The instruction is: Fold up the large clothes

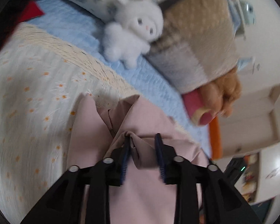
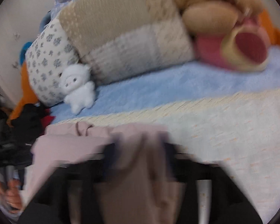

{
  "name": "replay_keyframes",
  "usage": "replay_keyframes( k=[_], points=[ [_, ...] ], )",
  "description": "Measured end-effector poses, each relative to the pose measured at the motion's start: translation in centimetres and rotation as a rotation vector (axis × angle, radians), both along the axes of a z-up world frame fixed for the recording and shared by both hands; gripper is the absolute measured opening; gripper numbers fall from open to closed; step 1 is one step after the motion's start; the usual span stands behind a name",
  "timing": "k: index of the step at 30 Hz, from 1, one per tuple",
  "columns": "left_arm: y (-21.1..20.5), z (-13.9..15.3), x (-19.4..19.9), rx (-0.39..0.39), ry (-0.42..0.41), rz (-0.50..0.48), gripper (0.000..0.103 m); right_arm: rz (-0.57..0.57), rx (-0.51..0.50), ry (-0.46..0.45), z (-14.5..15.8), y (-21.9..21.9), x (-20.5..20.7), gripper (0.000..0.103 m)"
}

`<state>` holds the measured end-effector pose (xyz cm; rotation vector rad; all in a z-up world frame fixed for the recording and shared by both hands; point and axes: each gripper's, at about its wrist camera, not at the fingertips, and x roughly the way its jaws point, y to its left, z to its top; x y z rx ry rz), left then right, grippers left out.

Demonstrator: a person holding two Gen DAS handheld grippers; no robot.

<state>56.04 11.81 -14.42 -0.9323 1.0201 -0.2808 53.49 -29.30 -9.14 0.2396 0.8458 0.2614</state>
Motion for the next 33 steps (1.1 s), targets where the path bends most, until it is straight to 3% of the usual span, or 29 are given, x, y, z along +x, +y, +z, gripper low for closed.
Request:
replay_keyframes(
  k=[1,2,5,7,8,9,10,11,12,14,16,17,19,22,24,26,28,29,30,31,33],
  points=[
    [0.8,1.1,-1.0,-0.006,-0.019,0.037,0.091,0.021,0.027,-0.040,1.4,-0.4,-0.9,0.099],
    [1.4,2.6,-1.9,-0.003,-0.050,0.069,0.099,0.041,0.044,-0.078,2.9,-0.7,-1.8,0.098],
    [1.0,8.3,-4.7,0.093,-0.169,0.055,0.099,0.097,0.023,-0.125,6.6,-0.9,-4.4,0.094],
    [-2.1,12.3,-6.4,0.281,-0.274,-0.037,0.099,0.146,0.026,-0.145,8.5,-0.5,-6.7,0.081],
    [-5.0,14.1,-7.5,0.450,-0.346,-0.100,0.099,0.179,0.018,-0.162,9.2,0.1,-7.7,0.065],
    [-7.2,14.8,-8.4,0.567,-0.390,-0.135,0.099,0.201,0.000,-0.170,9.5,0.8,-8.3,0.050],
    [-9.5,15.2,-9.0,0.680,-0.434,-0.170,0.099,0.208,-0.055,-0.174,9.5,1.9,-8.9,0.047],
    [-12.6,15.0,-9.6,0.819,-0.485,-0.206,0.099,0.212,-0.098,-0.169,9.2,3.0,-9.0,0.038],
    [-14.3,14.6,-9.8,0.907,-0.503,-0.214,0.099,0.219,-0.128,-0.156,8.7,3.8,-8.8,0.030],
    [-17.9,12.4,-9.0,1.143,-0.501,-0.201,0.099,0.204,-0.177,-0.132,6.9,5.2,-7.8,0.032],
    [-19.3,9.9,-7.4,1.256,-0.466,-0.211,0.099,0.181,-0.206,-0.098,4.4,6.0,-6.4,0.030],
    [-19.4,8.2,-6.3,1.272,-0.426,-0.221,0.099,0.169,-0.206,-0.067,2.8,6.1,-5.5,0.030],
    [-18.0,4.6,-4.0,1.233,-0.326,-0.229,0.099,0.134,-0.213,-0.029,0.1,5.8,-4.1,0.029],
    [-14.8,1.1,-2.2,1.077,-0.273,-0.184,0.101,0.076,-0.237,-0.007,-3.2,4.9,-2.5,0.033],
    [-13.3,-0.4,-1.0,0.980,-0.263,-0.176,0.101,0.048,-0.183,0.004,-4.6,3.6,-1.6,0.039],
    [-13.3,-1.0,-0.6,0.978,-0.276,-0.183,0.101,-0.003,-0.085,0.033,-6.3,1.6,-0.7,0.038],
    [-13.2,-1.2,-0.3,0.976,-0.271,-0.184,0.101,-0.087,-0.108,0.041,-7.4,0.1,-0.5,0.046],
    [-13.0,-1.1,0.0,0.982,-0.266,-0.187,0.101,-0.118,-0.126,0.049,-7.8,-0.6,-0.4,0.056],
    [-12.8,-0.8,-0.1,1.002,-0.257,-0.188,0.101,-0.134,-0.127,0.063,-7.8,-1.3,-0.4,0.055],
    [-12.5,-0.4,-0.2,1.024,-0.246,-0.184,0.101,-0.144,-0.139,0.066,-7.4,-1.7,-0.4,0.053],
    [-11.4,1.3,-0.7,1.121,-0.239,-0.142,0.101,-0.146,-0.207,0.022,-5.7,-2.2,-1.2,0.030]
  ],
)
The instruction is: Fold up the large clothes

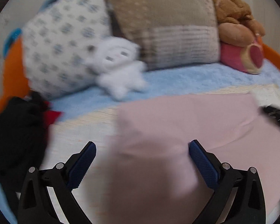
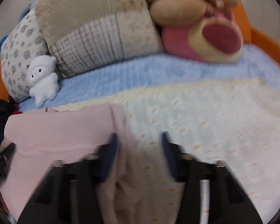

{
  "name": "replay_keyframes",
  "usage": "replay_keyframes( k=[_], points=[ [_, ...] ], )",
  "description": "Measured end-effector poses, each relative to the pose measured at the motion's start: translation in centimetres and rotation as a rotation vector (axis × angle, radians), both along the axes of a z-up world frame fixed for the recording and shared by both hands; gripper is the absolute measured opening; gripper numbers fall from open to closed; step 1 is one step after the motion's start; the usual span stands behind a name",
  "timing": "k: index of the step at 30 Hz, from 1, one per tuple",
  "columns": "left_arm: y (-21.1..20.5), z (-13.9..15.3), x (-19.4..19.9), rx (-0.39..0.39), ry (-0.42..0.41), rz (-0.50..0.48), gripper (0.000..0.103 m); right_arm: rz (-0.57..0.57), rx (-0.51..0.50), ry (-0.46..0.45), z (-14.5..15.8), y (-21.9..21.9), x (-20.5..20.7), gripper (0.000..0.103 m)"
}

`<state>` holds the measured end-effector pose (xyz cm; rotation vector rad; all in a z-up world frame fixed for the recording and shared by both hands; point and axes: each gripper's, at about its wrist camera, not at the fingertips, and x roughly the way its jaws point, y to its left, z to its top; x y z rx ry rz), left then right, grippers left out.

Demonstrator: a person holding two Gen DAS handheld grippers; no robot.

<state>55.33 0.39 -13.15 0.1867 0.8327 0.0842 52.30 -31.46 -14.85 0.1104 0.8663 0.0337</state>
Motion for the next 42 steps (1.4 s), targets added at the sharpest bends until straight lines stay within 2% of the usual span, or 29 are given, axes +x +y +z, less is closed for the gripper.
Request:
replay_keyframes(
  k=[1,2,3,5,6,7,9,12,14,16,18,19,22,23,24,25,26,27,29,30,32,34,36,37,38,39,41,42],
  points=[
    [1.0,1.2,-0.5,0.070,-0.035,0.046,0.101,0.000,-0.055,-0.053,1.5,-0.3,-0.7,0.031],
    [1.7,1.9,-0.8,0.092,-0.055,0.074,0.101,-0.004,-0.058,-0.092,2.8,-0.6,-1.2,0.032],
    [2.7,3.1,-1.4,0.080,-0.083,0.094,0.101,0.013,0.005,-0.134,4.4,-1.1,-1.9,0.032],
    [3.4,4.6,-1.9,0.002,-0.097,0.087,0.101,0.053,0.100,-0.146,6.1,-0.8,-2.3,0.032],
    [3.1,5.1,-2.1,-0.059,-0.098,0.054,0.101,0.088,0.137,-0.150,6.8,-0.2,-2.6,0.031],
    [2.4,5.2,-2.2,-0.097,-0.098,0.021,0.101,0.139,0.152,-0.142,7.3,1.3,-2.9,0.030],
    [0.3,4.3,-1.9,-0.114,-0.072,-0.027,0.101,0.197,0.120,-0.125,7.5,4.1,-3.2,0.028],
    [-1.5,1.7,-1.0,-0.073,-0.021,-0.026,0.101,0.246,-0.024,-0.081,5.6,8.5,-3.2,0.023],
    [-1.5,-0.6,-0.4,-0.084,0.018,-0.009,0.101,0.252,-0.091,-0.067,3.8,9.8,-3.2,0.022],
    [-0.1,-2.5,-0.2,-0.194,0.033,0.004,0.101,0.254,-0.087,-0.057,1.4,9.7,-2.9,0.021],
    [1.6,-4.0,0.2,-0.343,0.059,0.016,0.101,0.239,-0.049,-0.085,0.2,9.1,-2.9,0.022],
    [1.8,-4.5,0.4,-0.366,0.067,0.020,0.101,0.235,-0.061,-0.096,-0.2,9.2,-3.0,0.022],
    [0.5,-3.8,0.1,-0.271,0.089,0.014,0.101,0.261,-0.159,-0.077,0.1,10.5,-3.1,0.024],
    [0.4,-3.1,-0.4,-0.258,0.102,0.012,0.101,0.288,-0.159,-0.063,0.9,10.2,-3.3,0.029],
    [0.7,-2.1,-1.3,-0.262,0.114,0.012,0.101,0.303,-0.151,-0.052,1.5,9.8,-3.5,0.044],
    [1.2,-0.8,-2.7,-0.264,0.119,0.012,0.101,0.314,-0.131,-0.037,2.8,8.6,-4.0,0.054],
    [1.9,0.2,-3.9,-0.257,0.119,0.017,0.101,0.316,-0.081,-0.037,4.2,7.2,-4.9,0.073],
    [2.7,1.6,-5.7,-0.243,0.115,0.016,0.101,0.317,-0.030,-0.044,5.6,5.8,-6.1,0.079],
    [4.1,3.6,-9.1,-0.266,0.123,-0.017,0.101,0.349,0.080,-0.029,8.3,3.1,-9.2,0.084],
    [5.2,4.1,-11.0,-0.309,0.147,-0.026,0.101,0.360,0.158,-0.001,9.3,1.7,-10.9,0.088],
    [7.1,4.0,-13.4,-0.443,0.209,-0.028,0.101,0.360,0.372,0.084,9.6,-1.0,-12.9,0.089],
    [8.8,2.6,-14.7,-0.673,0.278,-0.009,0.101,0.304,0.621,0.194,8.1,-3.5,-14.5,0.089],
    [9.4,0.9,-15.0,-0.873,0.304,0.012,0.101,0.271,0.712,0.248,6.7,-4.0,-15.2,0.089],
    [9.4,0.2,-15.0,-0.945,0.302,0.017,0.101,0.247,0.753,0.275,5.7,-3.9,-15.5,0.089],
    [9.5,-0.9,-15.3,-1.066,0.285,0.032,0.101,0.230,0.785,0.303,4.8,-3.7,-15.6,0.089],
    [9.4,-2.0,-15.4,-1.142,0.283,0.048,0.101,0.221,0.813,0.321,4.2,-3.5,-15.5,0.089],
    [8.7,-3.8,-15.1,-1.216,0.309,0.074,0.101,0.193,0.864,0.356,2.7,-3.1,-15.1,0.089],
    [8.2,-4.8,-14.8,-1.203,0.324,0.102,0.101,0.172,0.881,0.364,1.8,-2.9,-14.7,0.089]
  ],
)
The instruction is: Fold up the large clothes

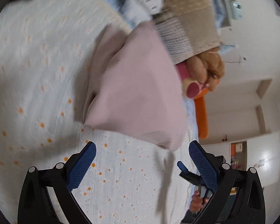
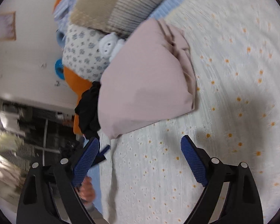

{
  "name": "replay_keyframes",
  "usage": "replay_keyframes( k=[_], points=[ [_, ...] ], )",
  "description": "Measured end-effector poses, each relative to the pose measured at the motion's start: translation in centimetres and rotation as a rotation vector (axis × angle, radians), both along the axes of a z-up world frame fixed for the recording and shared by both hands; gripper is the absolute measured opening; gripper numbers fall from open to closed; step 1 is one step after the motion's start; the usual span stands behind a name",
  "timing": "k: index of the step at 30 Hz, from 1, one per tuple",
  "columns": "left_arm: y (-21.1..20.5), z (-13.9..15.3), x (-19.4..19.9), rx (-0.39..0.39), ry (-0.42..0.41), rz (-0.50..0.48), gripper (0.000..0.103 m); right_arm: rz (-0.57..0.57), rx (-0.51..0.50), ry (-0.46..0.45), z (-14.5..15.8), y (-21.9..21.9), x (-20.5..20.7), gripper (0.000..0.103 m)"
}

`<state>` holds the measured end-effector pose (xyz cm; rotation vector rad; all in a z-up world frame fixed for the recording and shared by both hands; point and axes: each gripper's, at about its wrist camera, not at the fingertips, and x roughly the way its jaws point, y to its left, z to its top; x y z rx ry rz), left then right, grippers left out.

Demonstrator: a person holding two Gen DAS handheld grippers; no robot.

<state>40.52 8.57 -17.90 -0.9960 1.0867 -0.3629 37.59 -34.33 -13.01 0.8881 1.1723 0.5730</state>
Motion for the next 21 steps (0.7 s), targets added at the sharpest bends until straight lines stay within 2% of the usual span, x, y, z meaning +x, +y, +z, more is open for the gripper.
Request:
replay_keyframes(
  k=[3,8,14,18,21],
  points=[
    [-0.4,-1.3,1.0,0.045,0.009,0.025,0.101,-0.032,0.014,0.039,-1.6,0.3,1.2,0.089],
    [0.7,-1.8,3.2,0.062,-0.024,0.083,0.101,-0.039,0.008,0.090,-4.4,1.6,4.2,0.089],
    [1.2,-1.5,7.5,0.083,-0.024,0.044,0.101,-0.035,-0.022,0.085,-4.5,2.9,8.2,0.090],
    [0.2,-1.7,10.5,0.114,-0.016,-0.005,0.101,-0.048,-0.010,0.092,-5.1,3.5,10.8,0.096],
    [-1.1,-1.7,12.1,0.142,-0.013,-0.038,0.101,-0.031,-0.028,0.087,-5.0,4.0,12.0,0.096]
  ],
)
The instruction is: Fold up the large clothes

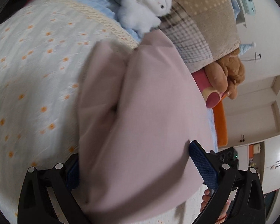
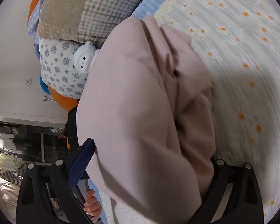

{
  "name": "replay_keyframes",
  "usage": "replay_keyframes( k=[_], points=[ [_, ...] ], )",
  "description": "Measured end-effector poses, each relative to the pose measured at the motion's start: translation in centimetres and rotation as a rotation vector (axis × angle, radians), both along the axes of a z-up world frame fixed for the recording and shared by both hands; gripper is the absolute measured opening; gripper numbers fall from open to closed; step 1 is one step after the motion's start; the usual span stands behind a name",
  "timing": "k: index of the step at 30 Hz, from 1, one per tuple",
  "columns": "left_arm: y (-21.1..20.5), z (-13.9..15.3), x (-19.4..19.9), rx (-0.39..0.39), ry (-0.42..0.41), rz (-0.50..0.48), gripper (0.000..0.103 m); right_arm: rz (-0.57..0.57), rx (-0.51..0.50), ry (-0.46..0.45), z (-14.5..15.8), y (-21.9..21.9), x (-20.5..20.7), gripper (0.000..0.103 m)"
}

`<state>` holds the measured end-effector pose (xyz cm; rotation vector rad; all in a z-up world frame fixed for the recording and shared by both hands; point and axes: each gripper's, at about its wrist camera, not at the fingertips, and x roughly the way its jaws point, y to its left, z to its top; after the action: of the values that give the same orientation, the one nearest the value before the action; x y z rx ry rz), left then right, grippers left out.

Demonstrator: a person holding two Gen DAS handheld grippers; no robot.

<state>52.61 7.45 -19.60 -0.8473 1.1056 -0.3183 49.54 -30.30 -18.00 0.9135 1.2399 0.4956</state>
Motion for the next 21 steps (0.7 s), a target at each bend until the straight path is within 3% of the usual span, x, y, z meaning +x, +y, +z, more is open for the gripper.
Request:
replay_keyframes(
  k=[2,3,4,5,6,7,9,11,13,17,21],
  points=[
    [-0.8,0.0,0.5,0.036,0.003,-0.017,0.101,0.019,-0.023,-0.005,0.1,0.5,0.7,0.094],
    [-1.0,0.0,0.5,0.051,0.002,-0.013,0.101,0.025,-0.040,-0.008,0.2,0.7,0.8,0.088],
    [-1.2,0.0,0.6,0.060,0.004,-0.008,0.101,0.033,-0.045,-0.014,0.2,0.9,0.9,0.080],
    [-1.3,0.0,0.7,0.063,0.005,-0.005,0.097,0.039,-0.040,-0.017,0.1,1.0,0.9,0.062],
    [-1.3,0.0,0.7,0.061,0.011,-0.002,0.092,0.037,-0.028,-0.014,0.0,0.9,0.9,0.050],
    [-1.4,0.1,0.9,0.055,0.007,0.000,0.080,0.037,-0.005,-0.017,-0.1,0.8,0.8,0.046],
    [-1.9,0.8,0.8,0.070,-0.015,0.000,0.068,0.040,-0.004,-0.033,0.1,1.0,0.7,0.036],
    [-2.7,2.1,0.5,0.142,-0.068,-0.008,0.050,0.047,-0.028,-0.061,0.7,1.4,0.5,0.033],
    [-3.8,3.5,0.4,0.193,-0.117,-0.018,0.044,0.051,-0.027,-0.083,1.5,1.6,0.5,0.031],
    [-4.3,5.7,0.5,0.197,-0.134,-0.001,0.040,0.052,0.029,-0.161,3.7,1.1,0.1,0.030],
    [-6.7,13.1,-1.7,0.204,-0.296,-0.039,0.040,0.026,0.083,-0.257,8.9,-1.7,-1.4,0.029]
  ],
)
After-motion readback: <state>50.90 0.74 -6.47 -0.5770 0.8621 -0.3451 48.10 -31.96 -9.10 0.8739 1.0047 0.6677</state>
